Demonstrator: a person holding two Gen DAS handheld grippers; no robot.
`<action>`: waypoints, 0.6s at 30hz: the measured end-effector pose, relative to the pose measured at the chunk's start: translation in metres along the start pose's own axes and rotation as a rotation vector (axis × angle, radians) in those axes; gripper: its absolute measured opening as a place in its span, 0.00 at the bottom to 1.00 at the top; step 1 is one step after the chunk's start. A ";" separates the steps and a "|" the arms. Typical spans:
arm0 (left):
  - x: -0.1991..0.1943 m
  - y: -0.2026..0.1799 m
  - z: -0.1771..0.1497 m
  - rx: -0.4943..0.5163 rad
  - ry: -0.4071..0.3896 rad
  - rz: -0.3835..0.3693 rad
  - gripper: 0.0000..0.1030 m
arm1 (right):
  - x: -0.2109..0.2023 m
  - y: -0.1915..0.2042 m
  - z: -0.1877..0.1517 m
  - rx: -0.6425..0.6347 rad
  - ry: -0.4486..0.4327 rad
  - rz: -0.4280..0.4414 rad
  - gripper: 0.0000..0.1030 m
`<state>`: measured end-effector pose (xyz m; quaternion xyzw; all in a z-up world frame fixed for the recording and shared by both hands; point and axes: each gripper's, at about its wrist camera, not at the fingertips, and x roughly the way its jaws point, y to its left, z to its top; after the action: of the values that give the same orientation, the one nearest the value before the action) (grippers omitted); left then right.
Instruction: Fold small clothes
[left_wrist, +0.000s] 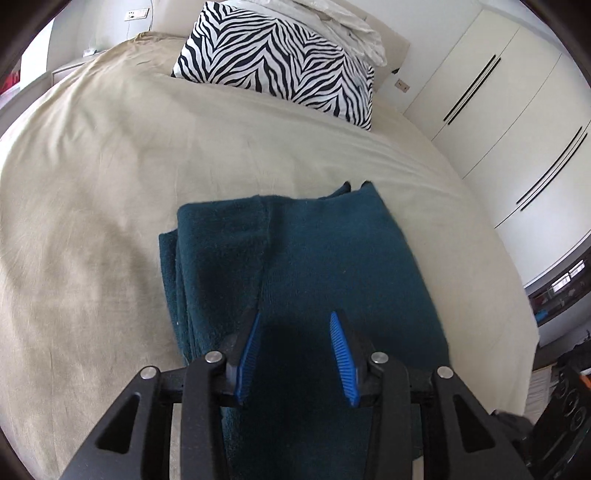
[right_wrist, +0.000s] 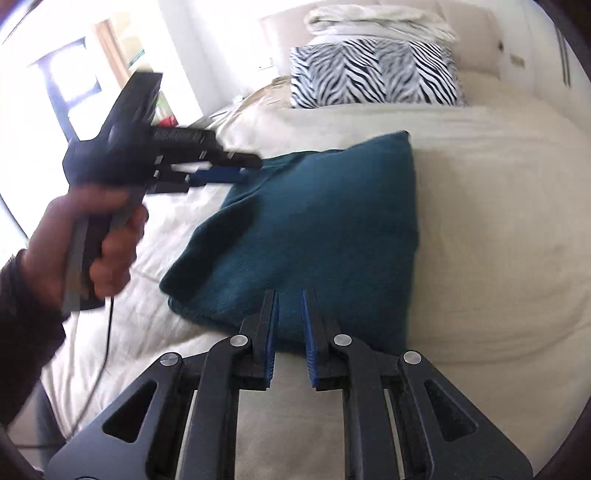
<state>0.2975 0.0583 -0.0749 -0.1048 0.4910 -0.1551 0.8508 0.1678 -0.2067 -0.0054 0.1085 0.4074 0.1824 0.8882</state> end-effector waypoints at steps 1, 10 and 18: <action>0.010 0.005 -0.008 -0.021 0.023 0.010 0.37 | -0.004 -0.021 0.006 0.075 0.012 0.036 0.13; 0.002 0.019 -0.032 0.005 -0.024 0.037 0.19 | 0.029 -0.096 0.059 0.281 0.063 0.317 0.23; -0.005 0.018 -0.051 0.044 -0.061 0.064 0.18 | 0.064 -0.105 0.026 0.310 0.178 0.349 0.24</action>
<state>0.2534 0.0755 -0.1021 -0.0749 0.4644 -0.1352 0.8720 0.2506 -0.2771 -0.0680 0.2958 0.4823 0.2770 0.7767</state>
